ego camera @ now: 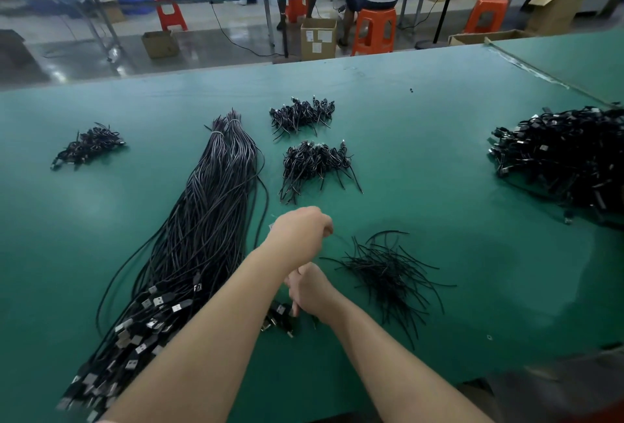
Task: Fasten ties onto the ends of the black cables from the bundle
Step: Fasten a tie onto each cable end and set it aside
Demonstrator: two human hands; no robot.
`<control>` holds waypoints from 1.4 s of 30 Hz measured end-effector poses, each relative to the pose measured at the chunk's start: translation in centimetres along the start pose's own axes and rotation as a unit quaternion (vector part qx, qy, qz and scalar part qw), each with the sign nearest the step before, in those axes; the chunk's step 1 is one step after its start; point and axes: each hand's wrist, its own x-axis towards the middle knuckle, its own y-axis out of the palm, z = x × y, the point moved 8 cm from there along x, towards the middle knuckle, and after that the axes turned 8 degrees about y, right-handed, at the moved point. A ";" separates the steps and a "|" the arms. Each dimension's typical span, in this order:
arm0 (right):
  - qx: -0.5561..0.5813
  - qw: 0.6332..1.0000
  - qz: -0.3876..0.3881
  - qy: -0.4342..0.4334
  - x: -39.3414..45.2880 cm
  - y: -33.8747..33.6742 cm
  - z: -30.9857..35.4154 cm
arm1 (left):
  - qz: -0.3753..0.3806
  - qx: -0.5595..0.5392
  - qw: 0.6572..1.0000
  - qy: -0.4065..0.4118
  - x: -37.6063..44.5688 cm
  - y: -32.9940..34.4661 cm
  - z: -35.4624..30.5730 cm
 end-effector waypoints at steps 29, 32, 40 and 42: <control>0.044 0.987 0.073 -0.136 -6.2 -2.5 7.0 | -0.225 -0.578 0.771 -0.145 -10.8 1.7 6.2; 0.017 0.991 0.045 -0.123 -6.0 -2.6 6.8 | -0.245 -0.532 0.795 -0.158 -11.1 1.3 6.1; -0.039 0.988 -0.061 -0.134 -6.4 -2.9 7.1 | -0.298 -0.401 0.845 -0.190 -11.7 0.1 5.7; -0.037 0.986 -0.075 -0.142 -6.5 -2.7 6.9 | -0.282 -0.371 0.862 -0.201 -11.5 0.0 5.6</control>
